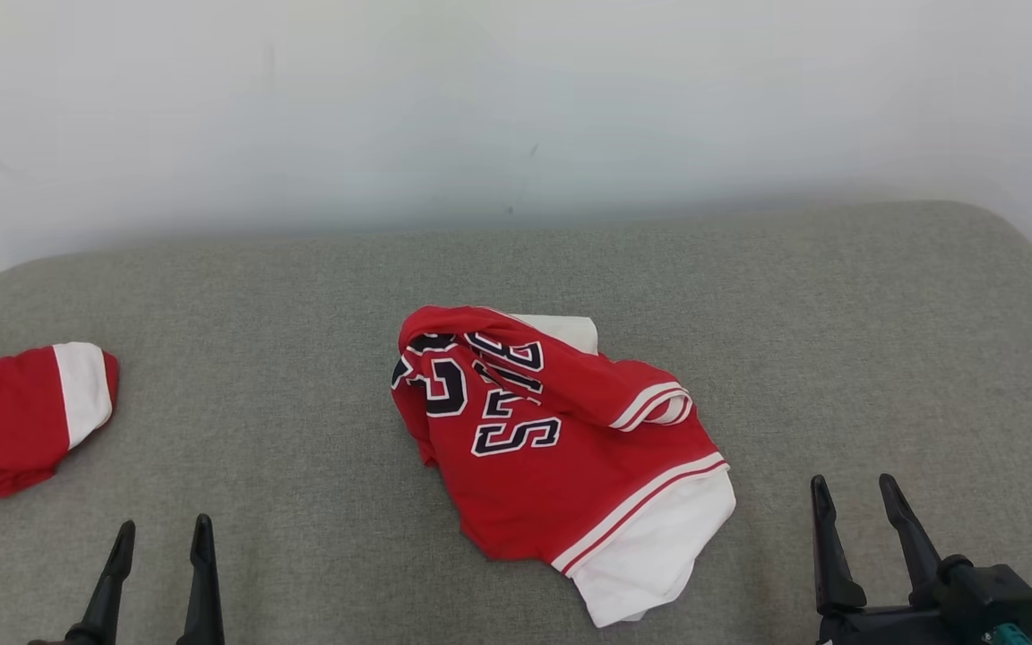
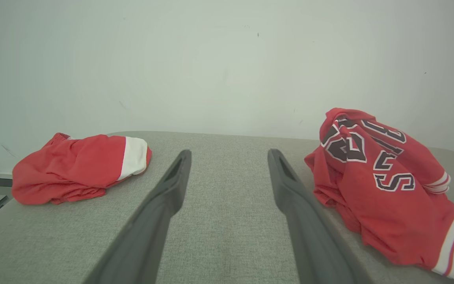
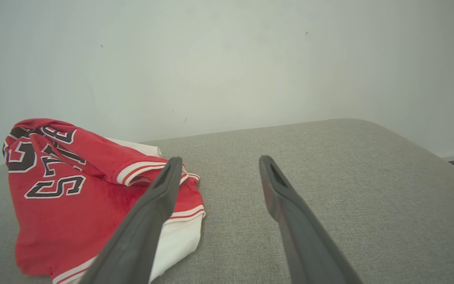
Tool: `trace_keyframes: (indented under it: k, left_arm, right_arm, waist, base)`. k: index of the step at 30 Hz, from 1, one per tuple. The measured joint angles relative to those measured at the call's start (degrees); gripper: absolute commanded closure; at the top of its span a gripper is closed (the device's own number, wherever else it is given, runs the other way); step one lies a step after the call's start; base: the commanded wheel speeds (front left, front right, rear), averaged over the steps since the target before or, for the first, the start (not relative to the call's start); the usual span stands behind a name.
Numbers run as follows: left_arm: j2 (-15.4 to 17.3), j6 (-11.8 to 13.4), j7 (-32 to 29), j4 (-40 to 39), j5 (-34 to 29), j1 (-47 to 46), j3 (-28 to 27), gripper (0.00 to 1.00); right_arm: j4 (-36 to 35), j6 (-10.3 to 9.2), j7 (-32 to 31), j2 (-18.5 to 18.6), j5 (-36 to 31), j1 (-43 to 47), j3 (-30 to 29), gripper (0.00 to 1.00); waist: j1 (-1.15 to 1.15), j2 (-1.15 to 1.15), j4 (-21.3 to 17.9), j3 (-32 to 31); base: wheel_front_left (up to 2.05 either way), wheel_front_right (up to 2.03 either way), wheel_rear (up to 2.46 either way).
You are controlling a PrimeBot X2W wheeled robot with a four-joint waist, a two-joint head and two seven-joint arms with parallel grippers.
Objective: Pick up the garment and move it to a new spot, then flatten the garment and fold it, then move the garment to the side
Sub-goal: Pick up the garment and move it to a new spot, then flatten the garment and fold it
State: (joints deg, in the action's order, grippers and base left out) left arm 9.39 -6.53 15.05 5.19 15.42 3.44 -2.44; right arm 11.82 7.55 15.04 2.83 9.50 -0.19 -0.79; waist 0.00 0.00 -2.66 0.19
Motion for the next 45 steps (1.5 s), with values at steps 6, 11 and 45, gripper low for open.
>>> trace_keyframes:
  k: [6, 11, 45]
  left_arm:
    - [-1.15, -0.53, 0.0, -0.19, -1.32, -0.03, -0.53, 0.0]
    - [-1.4, -0.6, 0.0, -0.15, -1.52, -0.32, -1.29, 0.0]
    - [-2.96, -0.98, 0.0, -0.78, -3.42, -0.48, -2.58, 0.0]
  right_arm:
    - [0.55, 0.0, -0.15, 0.0, -0.01, 0.24, -0.07, 0.0]
    - [1.19, 0.0, -0.4, 0.0, -0.02, 0.27, -0.07, 0.0]
    - [3.05, 0.0, -2.89, 0.57, -2.49, -2.84, 1.3, 0.0]
  waist:
    - [0.0, 0.0, 0.41, -0.05]
    - [0.0, 0.0, 0.72, 0.07]
    - [0.0, 0.0, 1.9, -0.07]
  base:
    - [0.0, 0.0, 0.0]
    - [0.0, 0.0, 0.0]
    - [0.0, 0.0, 0.0]
